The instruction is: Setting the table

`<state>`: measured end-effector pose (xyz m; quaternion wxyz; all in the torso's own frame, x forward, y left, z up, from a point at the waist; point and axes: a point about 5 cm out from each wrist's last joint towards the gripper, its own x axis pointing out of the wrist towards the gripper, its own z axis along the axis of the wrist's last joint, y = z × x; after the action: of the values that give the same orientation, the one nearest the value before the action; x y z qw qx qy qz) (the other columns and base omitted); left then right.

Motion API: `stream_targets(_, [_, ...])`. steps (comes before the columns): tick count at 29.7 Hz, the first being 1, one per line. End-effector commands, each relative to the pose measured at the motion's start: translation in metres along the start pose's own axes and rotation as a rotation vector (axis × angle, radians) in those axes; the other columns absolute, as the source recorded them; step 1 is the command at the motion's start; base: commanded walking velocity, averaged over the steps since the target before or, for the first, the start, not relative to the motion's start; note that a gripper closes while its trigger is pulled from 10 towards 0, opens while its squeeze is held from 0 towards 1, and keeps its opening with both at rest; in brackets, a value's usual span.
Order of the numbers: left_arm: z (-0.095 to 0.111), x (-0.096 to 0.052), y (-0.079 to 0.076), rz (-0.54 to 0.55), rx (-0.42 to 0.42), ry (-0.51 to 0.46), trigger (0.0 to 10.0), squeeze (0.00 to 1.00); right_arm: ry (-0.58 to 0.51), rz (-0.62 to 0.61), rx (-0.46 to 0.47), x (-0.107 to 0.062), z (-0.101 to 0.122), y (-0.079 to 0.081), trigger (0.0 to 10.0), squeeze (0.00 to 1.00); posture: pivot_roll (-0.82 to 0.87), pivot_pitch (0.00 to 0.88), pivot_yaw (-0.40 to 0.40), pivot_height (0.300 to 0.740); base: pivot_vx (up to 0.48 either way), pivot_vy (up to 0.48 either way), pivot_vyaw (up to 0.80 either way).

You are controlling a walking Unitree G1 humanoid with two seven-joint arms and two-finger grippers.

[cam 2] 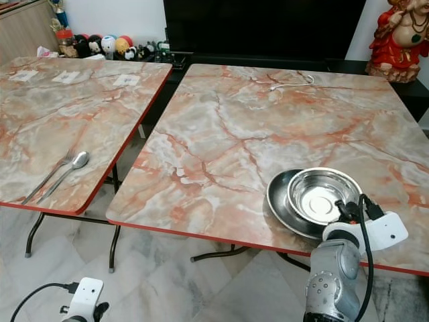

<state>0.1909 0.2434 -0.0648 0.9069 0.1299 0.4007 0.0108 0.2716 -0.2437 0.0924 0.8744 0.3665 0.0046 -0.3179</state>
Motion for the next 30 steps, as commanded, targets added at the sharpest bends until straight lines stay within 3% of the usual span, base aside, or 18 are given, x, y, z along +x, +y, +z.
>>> stream_targets(1, [-0.0039,-0.0011,0.0027,-0.006,0.031,0.019,10.0,0.0,0.018,0.023,0.016,0.0017,-0.0026,0.0048,10.0,0.0,0.06,0.013,0.011,0.74,0.0,0.0,0.0])
stream_targets(18, [-0.0028,-0.0008,0.0016,-0.012,0.033,0.014,10.0,0.0,0.034,0.047,0.008,0.0064,-0.0069,0.0067,10.0,0.0,0.06,0.015,0.011,0.74,0.0,0.0,0.0])
stream_targets(19, [-0.0027,-0.0008,0.0015,-0.012,0.033,0.014,10.0,0.0,0.033,0.051,0.009,0.0068,-0.0068,0.0075,10.0,0.14,0.06,0.015,0.011,0.74,0.0,0.0,0.0])
stream_targets(20, [-0.0027,-0.0008,0.0014,-0.012,0.033,0.014,10.0,0.0,0.034,0.052,0.009,0.0069,-0.0069,0.0077,10.0,0.14,0.06,0.015,0.011,0.74,0.0,0.0,0.0])
stream_targets(21, [-0.0027,-0.0007,0.0015,-0.012,0.033,0.014,10.0,0.0,0.033,0.052,0.01,0.0069,-0.0069,0.0078,10.0,0.41,0.06,0.015,0.011,0.74,0.0,0.0,0.0])
stream_targets(30, [-0.0031,-0.0009,0.0018,-0.011,0.034,0.014,10.0,0.0,0.034,0.047,0.005,0.0081,-0.0074,0.0063,10.0,0.39,0.06,0.015,0.011,0.74,0.0,0.0,0.0])
